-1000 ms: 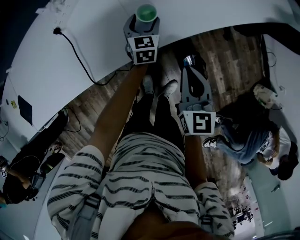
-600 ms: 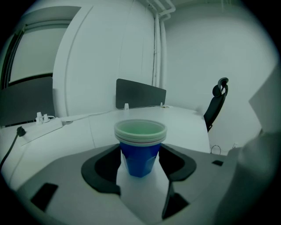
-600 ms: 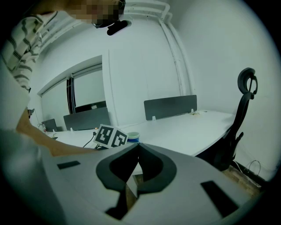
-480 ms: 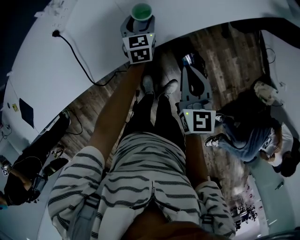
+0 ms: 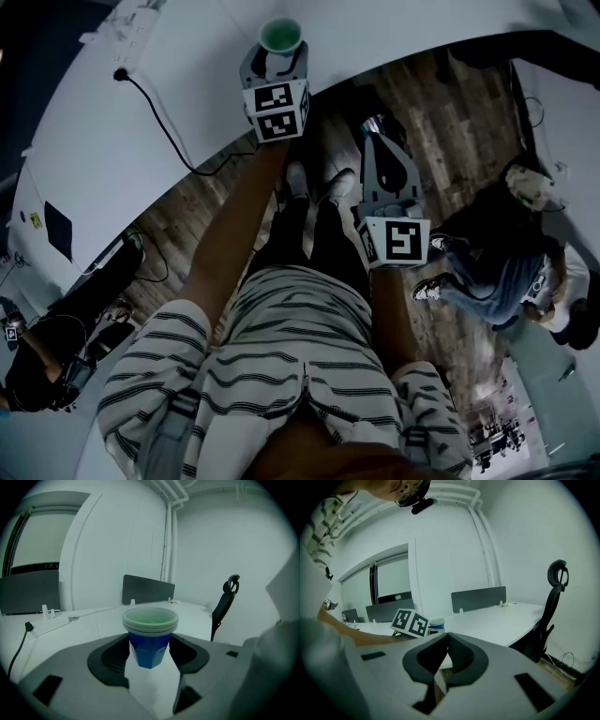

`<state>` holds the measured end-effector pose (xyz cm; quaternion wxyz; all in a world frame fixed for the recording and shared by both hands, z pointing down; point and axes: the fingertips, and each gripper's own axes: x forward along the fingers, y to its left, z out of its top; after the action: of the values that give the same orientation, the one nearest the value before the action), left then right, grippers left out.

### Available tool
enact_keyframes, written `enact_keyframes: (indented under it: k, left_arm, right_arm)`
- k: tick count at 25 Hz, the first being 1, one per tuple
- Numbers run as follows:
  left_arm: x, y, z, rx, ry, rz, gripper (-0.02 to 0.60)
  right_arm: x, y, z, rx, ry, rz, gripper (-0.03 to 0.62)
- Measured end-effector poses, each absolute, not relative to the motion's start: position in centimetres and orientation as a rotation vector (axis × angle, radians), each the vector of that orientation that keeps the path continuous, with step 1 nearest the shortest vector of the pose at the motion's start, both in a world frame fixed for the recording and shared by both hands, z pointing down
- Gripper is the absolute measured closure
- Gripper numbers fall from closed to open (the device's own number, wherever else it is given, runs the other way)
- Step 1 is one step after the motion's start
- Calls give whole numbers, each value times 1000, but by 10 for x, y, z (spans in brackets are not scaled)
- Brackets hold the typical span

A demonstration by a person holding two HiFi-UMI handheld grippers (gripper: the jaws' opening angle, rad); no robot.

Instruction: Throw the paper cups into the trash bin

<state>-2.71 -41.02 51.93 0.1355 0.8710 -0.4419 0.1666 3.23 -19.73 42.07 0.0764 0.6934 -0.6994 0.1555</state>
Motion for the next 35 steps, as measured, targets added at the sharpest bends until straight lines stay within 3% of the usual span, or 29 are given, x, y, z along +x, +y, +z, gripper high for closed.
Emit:
enact_keyframes:
  k: [35]
  left_arm:
    - [-5, -286, 366, 2721, -1105, 336, 298]
  right_arm:
    - [59, -136, 329, 2273, -2033, 312, 583]
